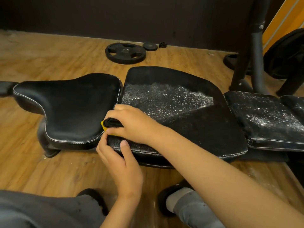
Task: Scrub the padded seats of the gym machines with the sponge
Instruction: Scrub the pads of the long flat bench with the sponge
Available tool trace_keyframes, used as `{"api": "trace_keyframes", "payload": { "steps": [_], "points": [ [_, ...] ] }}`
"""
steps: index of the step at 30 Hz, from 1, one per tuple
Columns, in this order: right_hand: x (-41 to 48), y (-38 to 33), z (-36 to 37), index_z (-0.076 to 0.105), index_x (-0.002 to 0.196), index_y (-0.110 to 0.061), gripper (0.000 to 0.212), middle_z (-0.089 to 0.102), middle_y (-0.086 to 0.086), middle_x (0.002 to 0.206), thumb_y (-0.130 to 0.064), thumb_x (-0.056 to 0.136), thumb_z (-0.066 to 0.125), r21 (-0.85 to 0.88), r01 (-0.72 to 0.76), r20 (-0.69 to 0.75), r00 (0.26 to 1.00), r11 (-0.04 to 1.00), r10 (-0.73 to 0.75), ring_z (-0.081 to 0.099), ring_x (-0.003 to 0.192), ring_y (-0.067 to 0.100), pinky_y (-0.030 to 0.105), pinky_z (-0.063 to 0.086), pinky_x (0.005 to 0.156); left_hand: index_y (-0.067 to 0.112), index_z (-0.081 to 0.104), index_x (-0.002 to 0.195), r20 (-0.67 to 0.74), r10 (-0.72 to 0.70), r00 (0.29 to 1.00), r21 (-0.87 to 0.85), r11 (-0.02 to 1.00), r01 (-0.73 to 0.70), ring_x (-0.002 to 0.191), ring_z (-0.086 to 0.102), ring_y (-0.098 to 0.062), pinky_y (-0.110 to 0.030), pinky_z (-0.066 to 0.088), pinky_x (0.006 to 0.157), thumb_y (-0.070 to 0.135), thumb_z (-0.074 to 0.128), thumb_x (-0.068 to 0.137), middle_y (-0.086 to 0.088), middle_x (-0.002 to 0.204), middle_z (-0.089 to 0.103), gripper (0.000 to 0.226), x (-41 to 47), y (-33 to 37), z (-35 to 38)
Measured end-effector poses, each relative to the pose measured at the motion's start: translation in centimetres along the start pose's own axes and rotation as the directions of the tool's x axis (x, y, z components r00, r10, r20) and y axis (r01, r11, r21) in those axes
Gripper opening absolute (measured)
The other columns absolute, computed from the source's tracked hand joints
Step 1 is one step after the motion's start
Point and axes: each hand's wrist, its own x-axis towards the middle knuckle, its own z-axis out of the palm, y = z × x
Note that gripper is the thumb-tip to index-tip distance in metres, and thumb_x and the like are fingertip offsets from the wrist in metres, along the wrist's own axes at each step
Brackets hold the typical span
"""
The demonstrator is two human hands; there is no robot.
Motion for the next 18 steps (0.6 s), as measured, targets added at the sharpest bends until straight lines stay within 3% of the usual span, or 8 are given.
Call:
{"api": "trace_keyframes", "payload": {
  "steps": [4, 9, 13, 18],
  "points": [
    [3.1, 3.1, -1.0, 0.065, 0.110, -0.015, 0.027, 0.054, 0.006, 0.099, -0.029, 0.087, 0.067, -0.075, -0.074, -0.020, 0.997, 0.994, 0.072, 0.054, 0.101, 0.024, 0.034, 0.041, 0.084, 0.011, 0.036, 0.141, 0.036, -0.051, 0.998, -0.006, 0.999, 0.051, 0.126, 0.037, -0.005, -0.009, 0.030, 0.100, 0.033, 0.041, 0.092, -0.001, 0.138, 0.039, 0.054, -0.1, 0.1, -0.3],
    [4.5, 5.6, -1.9, 0.064, 0.110, -0.015, 0.027, 0.047, 0.000, 0.095, -0.030, 0.087, 0.068, -0.080, -0.205, -0.088, 0.976, 0.976, 0.198, 0.055, 0.099, 0.025, 0.033, 0.041, 0.080, 0.013, 0.042, 0.138, 0.042, -0.053, 0.998, -0.009, 0.999, 0.053, 0.122, 0.039, -0.003, -0.013, 0.027, 0.100, 0.046, 0.035, 0.090, 0.007, 0.128, 0.041, 0.059, 0.4, 0.3, -0.7],
    [2.1, 3.8, -1.4, 0.064, 0.108, -0.017, 0.023, 0.046, -0.004, 0.092, -0.030, 0.088, 0.067, -0.088, -0.152, -0.077, 0.986, 0.985, 0.145, 0.051, 0.094, 0.017, 0.029, 0.034, 0.075, 0.013, 0.049, 0.132, 0.023, -0.094, 0.995, -0.049, 0.994, 0.096, 0.115, 0.044, -0.001, -0.002, 0.029, 0.093, 0.042, 0.035, 0.092, 0.010, 0.120, 0.043, 0.051, 1.0, 0.4, -0.9],
    [-3.0, 2.1, -2.4, 0.066, 0.106, -0.020, 0.021, 0.052, -0.006, 0.090, -0.032, 0.089, 0.065, -0.025, -0.057, 0.056, 0.997, 0.998, 0.058, 0.050, 0.085, 0.004, 0.018, 0.039, 0.073, 0.025, 0.048, 0.130, 0.035, -0.141, 0.989, -0.120, 0.982, 0.144, 0.119, 0.041, 0.012, 0.001, 0.028, 0.094, 0.031, 0.042, 0.094, 0.022, 0.121, 0.045, 0.037, 0.8, 0.7, -0.7]
  ]
}}
